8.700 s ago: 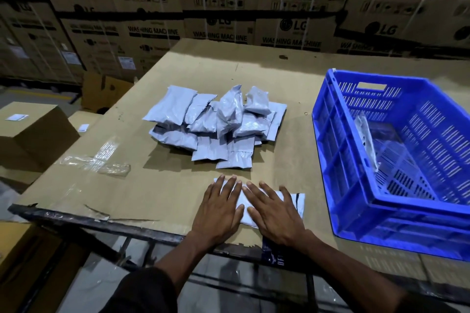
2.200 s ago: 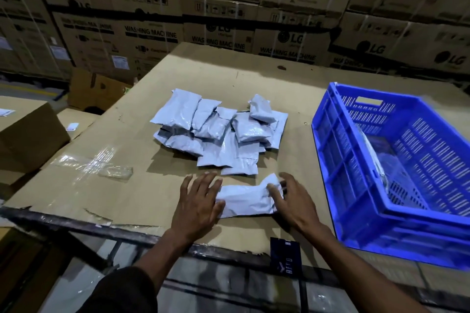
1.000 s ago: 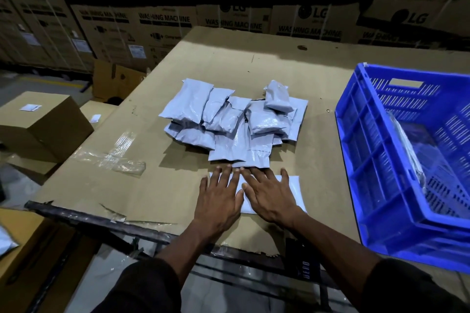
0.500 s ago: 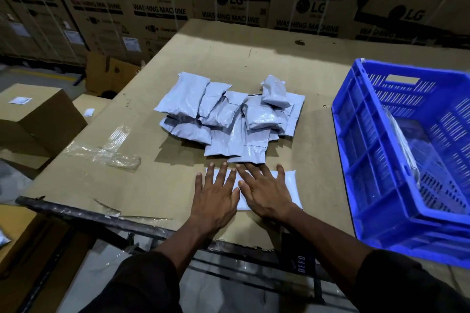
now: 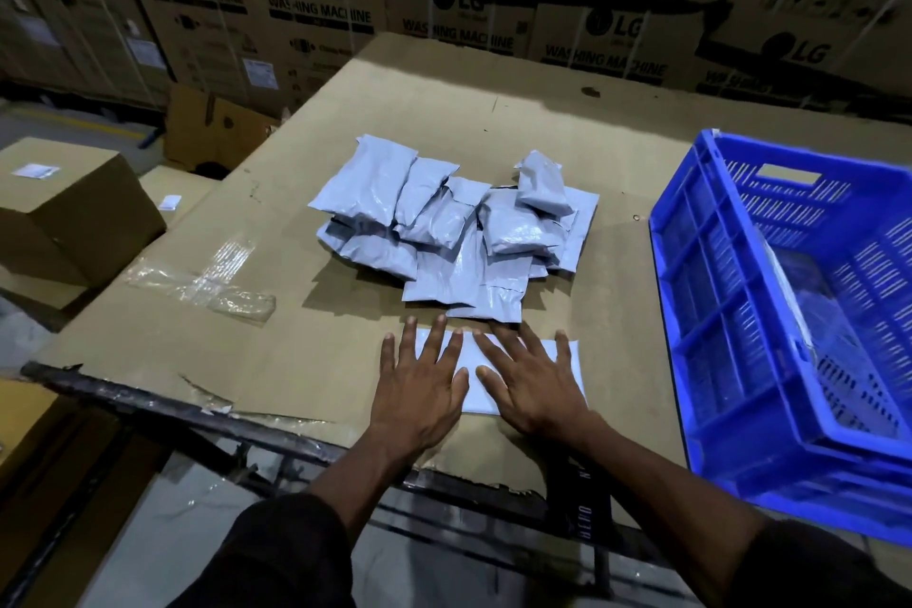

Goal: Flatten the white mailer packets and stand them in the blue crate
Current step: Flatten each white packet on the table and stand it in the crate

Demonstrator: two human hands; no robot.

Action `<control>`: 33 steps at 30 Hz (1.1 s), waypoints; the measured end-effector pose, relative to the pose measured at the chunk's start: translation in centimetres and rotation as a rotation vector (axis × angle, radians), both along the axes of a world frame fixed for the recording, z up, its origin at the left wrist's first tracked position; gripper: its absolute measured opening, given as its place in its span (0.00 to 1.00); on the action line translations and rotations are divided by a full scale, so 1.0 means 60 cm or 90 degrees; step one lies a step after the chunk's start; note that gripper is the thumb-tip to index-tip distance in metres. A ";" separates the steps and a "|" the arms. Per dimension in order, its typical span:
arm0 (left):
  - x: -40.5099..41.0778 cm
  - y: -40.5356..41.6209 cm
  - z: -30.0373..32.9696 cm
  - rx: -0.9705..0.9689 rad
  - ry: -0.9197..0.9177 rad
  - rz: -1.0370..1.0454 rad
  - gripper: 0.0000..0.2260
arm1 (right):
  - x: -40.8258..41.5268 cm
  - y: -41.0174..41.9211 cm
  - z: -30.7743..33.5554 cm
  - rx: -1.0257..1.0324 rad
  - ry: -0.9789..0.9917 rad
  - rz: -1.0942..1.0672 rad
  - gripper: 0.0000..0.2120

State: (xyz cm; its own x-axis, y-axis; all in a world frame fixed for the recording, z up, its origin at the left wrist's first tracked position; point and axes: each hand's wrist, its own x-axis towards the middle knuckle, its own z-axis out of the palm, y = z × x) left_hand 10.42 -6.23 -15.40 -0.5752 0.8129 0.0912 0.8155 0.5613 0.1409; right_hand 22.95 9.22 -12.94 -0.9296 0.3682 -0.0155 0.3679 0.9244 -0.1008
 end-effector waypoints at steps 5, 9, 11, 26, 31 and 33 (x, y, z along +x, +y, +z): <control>-0.001 -0.005 -0.004 0.003 -0.003 0.001 0.30 | -0.006 -0.005 -0.005 -0.007 -0.016 0.002 0.26; 0.000 -0.006 -0.004 -0.011 -0.007 -0.007 0.30 | 0.004 0.019 0.004 -0.065 -0.064 0.031 0.29; -0.001 -0.005 0.001 -0.015 -0.017 -0.003 0.31 | 0.014 0.030 0.003 -0.069 -0.072 0.034 0.30; 0.005 -0.008 0.000 0.007 0.018 -0.069 0.26 | 0.027 0.020 -0.001 -0.044 -0.032 0.016 0.28; 0.002 -0.006 -0.002 0.005 0.018 -0.069 0.25 | 0.038 0.018 0.000 -0.065 -0.050 0.011 0.29; 0.003 -0.008 -0.005 0.001 0.002 -0.062 0.25 | 0.045 0.018 -0.005 -0.040 -0.033 0.011 0.29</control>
State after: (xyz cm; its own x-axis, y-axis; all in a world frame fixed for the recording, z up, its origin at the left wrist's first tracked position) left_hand 10.62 -6.68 -15.69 -0.4935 0.8645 0.0947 0.8665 0.4795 0.1388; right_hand 25.65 10.31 -13.25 -0.9334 0.3484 -0.0860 0.3575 0.9234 -0.1396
